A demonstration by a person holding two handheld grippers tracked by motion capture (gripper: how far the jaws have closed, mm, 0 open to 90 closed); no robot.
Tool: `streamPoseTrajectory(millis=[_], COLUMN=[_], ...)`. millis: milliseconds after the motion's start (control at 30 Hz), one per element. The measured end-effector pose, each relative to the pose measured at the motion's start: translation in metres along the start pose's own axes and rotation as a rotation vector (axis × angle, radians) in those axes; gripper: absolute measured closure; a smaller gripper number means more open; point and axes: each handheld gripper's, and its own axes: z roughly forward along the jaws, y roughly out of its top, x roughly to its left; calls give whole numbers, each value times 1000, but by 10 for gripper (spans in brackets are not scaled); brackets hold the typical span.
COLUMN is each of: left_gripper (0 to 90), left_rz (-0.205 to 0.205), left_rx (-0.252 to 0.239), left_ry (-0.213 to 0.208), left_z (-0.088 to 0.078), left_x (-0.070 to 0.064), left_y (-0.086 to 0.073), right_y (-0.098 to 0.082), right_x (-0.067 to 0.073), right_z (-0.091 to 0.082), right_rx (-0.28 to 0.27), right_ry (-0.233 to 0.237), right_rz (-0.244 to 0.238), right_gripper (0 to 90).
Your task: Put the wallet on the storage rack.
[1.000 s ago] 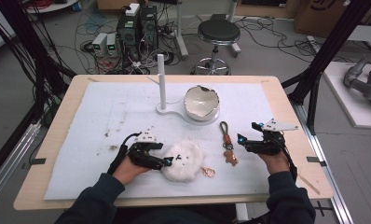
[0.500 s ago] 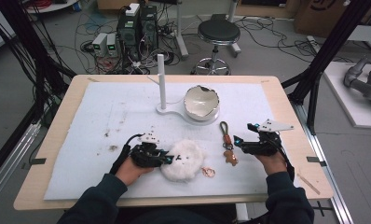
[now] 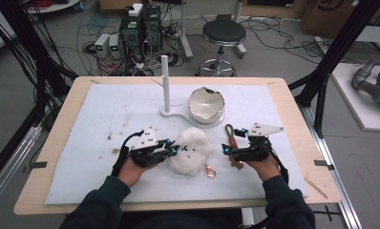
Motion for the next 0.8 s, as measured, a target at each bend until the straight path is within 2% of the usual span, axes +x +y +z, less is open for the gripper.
streamPoseTrajectory(millis=[33, 67, 100, 133, 167, 200, 233, 267, 300, 333, 400, 433, 467, 500, 533, 633, 667, 700, 733, 767, 800], left_gripper=[797, 797, 797, 797, 797, 797, 797, 797, 797, 796, 792, 782, 782, 736, 705, 477, 442, 415, 406, 407, 420], left_rz=[13, 13, 24, 26, 26, 29, 29, 33, 29, 29, -4, -4, -16, -58, -76, -144, -144, -191, -191, -237, -245], left_rx=[-7, -7, -11, -15, -15, -18, -19, -16, -10, -10, -7, -7, -9, -11, -8, 2, 2, 8, 8, 33, 46], left_ry=[-4, -4, -16, -19, -19, -24, -30, -35, -37, -37, -34, -34, -32, -36, -35, -1, -1, -9, -9, -49, -67], left_z=[2, 2, 5, 7, 7, 8, 10, 12, 12, 12, 12, 12, 12, 12, 12, 12, 12, 11, 11, 13, 15], left_x=[-2, -2, -5, -7, -7, -8, -9, -10, -10, -10, -7, -7, -6, -5, -3, 2, 2, 6, 6, 8, 9], left_y=[1, 1, 2, 3, 3, 3, 3, 3, 3, 3, 1, 1, 1, 0, -1, -4, -4, -8, -8, -12, -14], right_y=[2, 2, 7, 8, 10, 10, 11, 11, 10, 10, 10, 10, 10, 11, 11, 11, 12, 12, 12, 12, 13], right_x=[3, 3, 13, 17, 20, 20, 24, 26, 27, 27, 24, 23, 23, 24, 24, 26, 27, 27, 27, 27, 27], right_z=[4, 4, 16, 21, 26, 26, 34, 37, 38, 38, 35, 33, 33, 30, 30, 29, 29, 28, 28, 26, 25], right_rx=[2, 2, 13, 20, 26, 26, 53, 74, 91, 100, 103, 90, 90, 72, 72, 65, 59, 57, 57, 36, 24], right_ry=[21, 21, 73, 93, 109, 109, 135, 151, 149, 146, 160, 165, 165, 165, 166, 165, 161, 158, 158, 147, 142], right_rz=[-7, -7, -25, -30, -43, -43, -80, -110, -130, -140, -131, -131, -131, -147, -153, -179, -189, -191, -191, -202, -207], right_gripper=[210, 210, 213, 218, 258, 258, 370, 445, 472, 565, 683, 720, 720, 754, 760, 766, 765, 765, 765, 765, 765])
